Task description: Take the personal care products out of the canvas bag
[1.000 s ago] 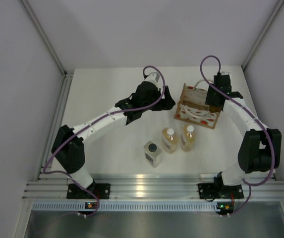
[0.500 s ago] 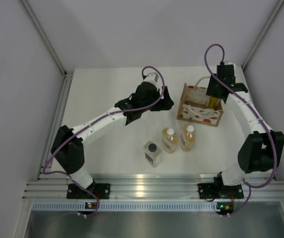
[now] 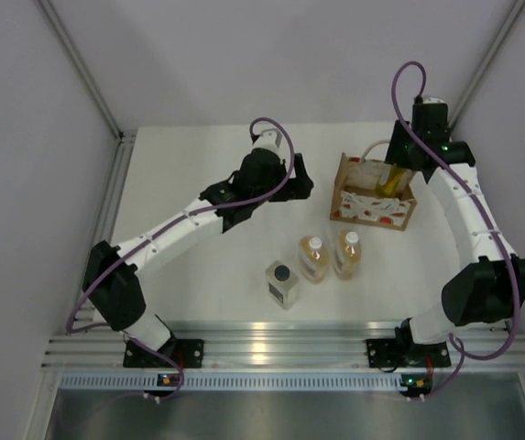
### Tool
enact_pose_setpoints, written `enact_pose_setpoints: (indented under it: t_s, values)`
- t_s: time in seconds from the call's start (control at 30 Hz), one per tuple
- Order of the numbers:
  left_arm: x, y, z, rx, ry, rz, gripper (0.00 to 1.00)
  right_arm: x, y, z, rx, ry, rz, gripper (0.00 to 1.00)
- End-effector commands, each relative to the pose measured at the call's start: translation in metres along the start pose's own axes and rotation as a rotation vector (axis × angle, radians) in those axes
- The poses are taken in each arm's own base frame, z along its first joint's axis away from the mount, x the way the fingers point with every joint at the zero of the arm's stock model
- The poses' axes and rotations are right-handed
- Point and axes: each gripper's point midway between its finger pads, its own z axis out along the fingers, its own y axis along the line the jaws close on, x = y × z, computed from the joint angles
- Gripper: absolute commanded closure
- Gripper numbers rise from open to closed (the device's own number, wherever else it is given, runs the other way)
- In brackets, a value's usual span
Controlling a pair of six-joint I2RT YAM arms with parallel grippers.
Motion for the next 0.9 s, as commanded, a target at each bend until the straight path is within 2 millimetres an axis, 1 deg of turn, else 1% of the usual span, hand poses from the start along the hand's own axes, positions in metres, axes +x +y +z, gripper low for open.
enact_pose_setpoints:
  t_s: [0.0,0.07,0.17,0.2,0.27,0.3,0.33,0.37,0.4,0.43,0.47,0.5,0.53,0.6,0.63,0.7,0.73,0.77,0.8,0.83,0.87]
  values:
    - [-0.035,-0.002,-0.027,-0.006,-0.094,0.010,0.02,-0.077,0.019,-0.069,-0.116,-0.239,0.055,1.00]
    - [-0.042,0.001,-0.035,-0.016,-0.109,0.013,0.02,-0.083,0.024,-0.081,-0.151,-0.247,0.053,1.00]
    - [-0.045,0.005,-0.044,-0.037,-0.118,0.018,0.02,-0.092,0.035,-0.098,-0.220,-0.270,0.054,1.00]
    - [-0.050,0.006,-0.051,-0.039,-0.131,0.019,0.02,-0.096,0.038,-0.104,-0.242,-0.285,0.055,1.00]
    - [-0.051,0.013,-0.056,-0.068,-0.134,0.024,0.02,-0.103,0.050,-0.116,-0.319,-0.299,0.049,1.00]
    - [-0.054,0.014,-0.062,-0.075,-0.146,0.022,0.02,-0.107,0.055,-0.121,-0.347,-0.308,0.047,1.00]
    - [-0.055,0.019,-0.065,-0.091,-0.148,0.021,0.02,-0.110,0.066,-0.130,-0.412,-0.316,0.035,1.00]
    - [-0.056,0.024,-0.067,-0.112,-0.149,0.021,0.02,-0.112,0.073,-0.132,-0.441,-0.323,0.032,1.00]
    - [-0.054,0.038,-0.072,-0.179,-0.144,0.015,0.02,-0.118,0.079,-0.139,-0.471,-0.346,0.022,1.00]
    - [-0.058,0.051,-0.076,-0.226,-0.147,-0.003,0.02,-0.120,0.093,-0.148,-0.526,-0.360,0.001,1.00]
    - [-0.059,0.062,-0.079,-0.261,-0.142,-0.018,0.02,-0.121,0.101,-0.151,-0.546,-0.369,-0.018,1.00]
    - [-0.053,0.074,-0.083,-0.292,-0.109,-0.035,0.02,-0.126,0.107,-0.160,-0.567,-0.390,-0.034,1.00]
    - [-0.061,0.090,-0.091,-0.326,-0.125,-0.061,0.02,-0.123,0.122,-0.168,-0.592,-0.397,-0.063,1.00]
    - [-0.060,0.108,-0.102,-0.374,-0.128,-0.075,0.02,-0.121,0.137,-0.173,-0.596,-0.414,-0.117,1.00]
    - [-0.066,0.123,-0.117,-0.409,-0.146,-0.091,0.02,-0.116,0.153,-0.182,-0.633,-0.423,-0.164,1.00]
    - [-0.071,0.137,-0.132,-0.432,-0.157,-0.110,0.02,-0.107,0.171,-0.183,-0.658,-0.414,-0.208,1.00]
    - [-0.073,0.149,-0.141,-0.458,-0.154,-0.118,0.02,-0.099,0.189,-0.191,-0.696,-0.429,-0.253,1.00]
    - [-0.079,0.149,-0.156,-0.454,-0.181,-0.121,0.02,-0.095,0.197,-0.193,-0.709,-0.432,-0.268,1.00]
    - [-0.080,0.151,-0.163,-0.459,-0.189,-0.117,0.01,-0.085,0.205,-0.187,-0.715,-0.417,-0.285,1.00]
    - [-0.081,0.152,-0.171,-0.465,-0.198,-0.110,0.02,-0.076,0.217,-0.190,-0.737,-0.413,-0.305,1.00]
    - [-0.079,0.152,-0.184,-0.461,-0.206,-0.092,0.01,-0.073,0.227,-0.192,-0.760,-0.435,-0.333,1.00]
